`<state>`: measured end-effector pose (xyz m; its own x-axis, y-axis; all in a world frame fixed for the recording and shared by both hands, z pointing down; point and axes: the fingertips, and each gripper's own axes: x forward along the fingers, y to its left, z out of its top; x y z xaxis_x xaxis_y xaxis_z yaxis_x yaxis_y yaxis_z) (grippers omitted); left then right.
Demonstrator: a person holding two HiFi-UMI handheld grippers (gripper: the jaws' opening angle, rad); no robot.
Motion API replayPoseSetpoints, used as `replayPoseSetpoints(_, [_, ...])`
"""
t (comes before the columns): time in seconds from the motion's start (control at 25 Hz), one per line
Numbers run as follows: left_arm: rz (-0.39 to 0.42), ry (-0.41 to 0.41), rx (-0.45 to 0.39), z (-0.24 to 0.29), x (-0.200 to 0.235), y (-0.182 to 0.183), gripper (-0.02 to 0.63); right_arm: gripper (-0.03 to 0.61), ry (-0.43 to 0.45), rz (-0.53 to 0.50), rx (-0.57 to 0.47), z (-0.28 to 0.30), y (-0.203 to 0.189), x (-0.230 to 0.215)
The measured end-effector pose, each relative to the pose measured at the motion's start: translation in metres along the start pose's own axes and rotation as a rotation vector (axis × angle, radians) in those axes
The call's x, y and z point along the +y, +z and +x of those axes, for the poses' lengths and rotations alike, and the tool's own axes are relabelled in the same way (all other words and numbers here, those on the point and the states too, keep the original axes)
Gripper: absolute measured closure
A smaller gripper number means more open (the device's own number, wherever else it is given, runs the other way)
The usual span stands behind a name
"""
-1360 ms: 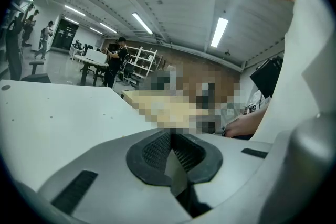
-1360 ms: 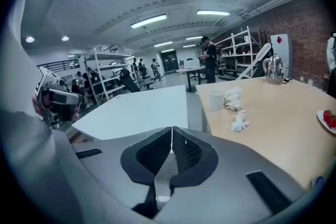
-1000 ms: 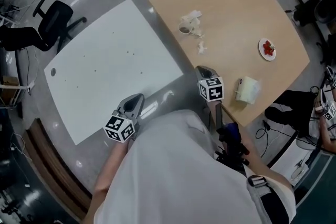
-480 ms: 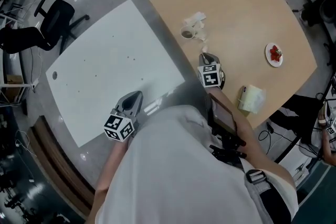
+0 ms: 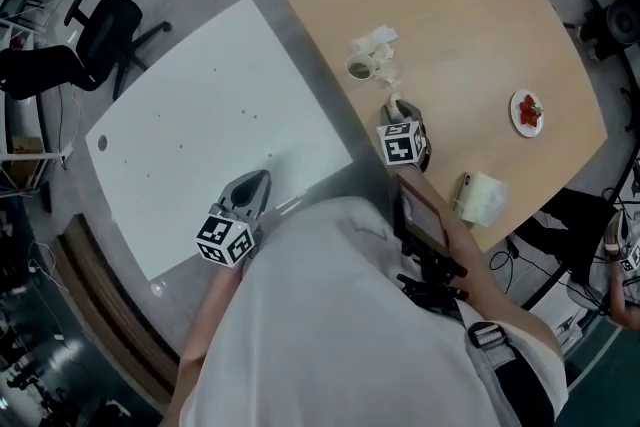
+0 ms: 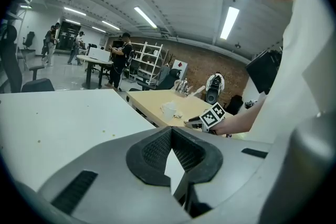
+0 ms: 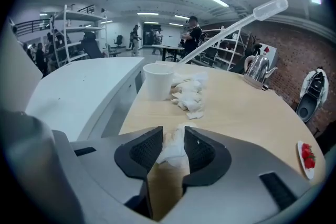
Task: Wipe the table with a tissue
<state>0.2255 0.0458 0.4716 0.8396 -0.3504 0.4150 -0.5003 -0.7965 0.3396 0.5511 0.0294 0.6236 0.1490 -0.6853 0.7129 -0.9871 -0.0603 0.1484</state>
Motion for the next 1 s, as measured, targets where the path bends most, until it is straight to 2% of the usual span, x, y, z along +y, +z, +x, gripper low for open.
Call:
replayPoseSetpoints(0.28, [0.013,-0.020,0.005,0.011,-0.005,0.007,0.607,0.479,-0.033,-0.013,0.060,0.003,-0.010,-0.021])
replayPoseSetpoints(0.4, [0.009,-0.018,0.012,0.012,-0.005,0.006,0.607,0.495,-0.013,0.073,0.048,0.005,-0.011,-0.026])
replayPoseSetpoints(0.56, [-0.001,-0.007,0.013,0.008,-0.002,0.004,0.607,0.512,0.055,0.259,0.003,0.003,-0.013,-0.031])
replayPoseSetpoints(0.64, [-0.010,-0.002,0.010,0.004,-0.002,0.002,0.607,0.515,0.080,0.307,-0.027,-0.006,-0.009,-0.032])
replayPoseSetpoints(0.8, [-0.027,0.012,0.002,-0.002,0.004,-0.003,0.607,0.515,0.131,0.306,-0.066,-0.022,0.001,-0.016])
replayPoseSetpoints(1.0, [-0.050,0.040,-0.016,-0.011,0.014,-0.004,0.607,0.515,0.278,0.265,-0.104,-0.045,0.024,0.038])
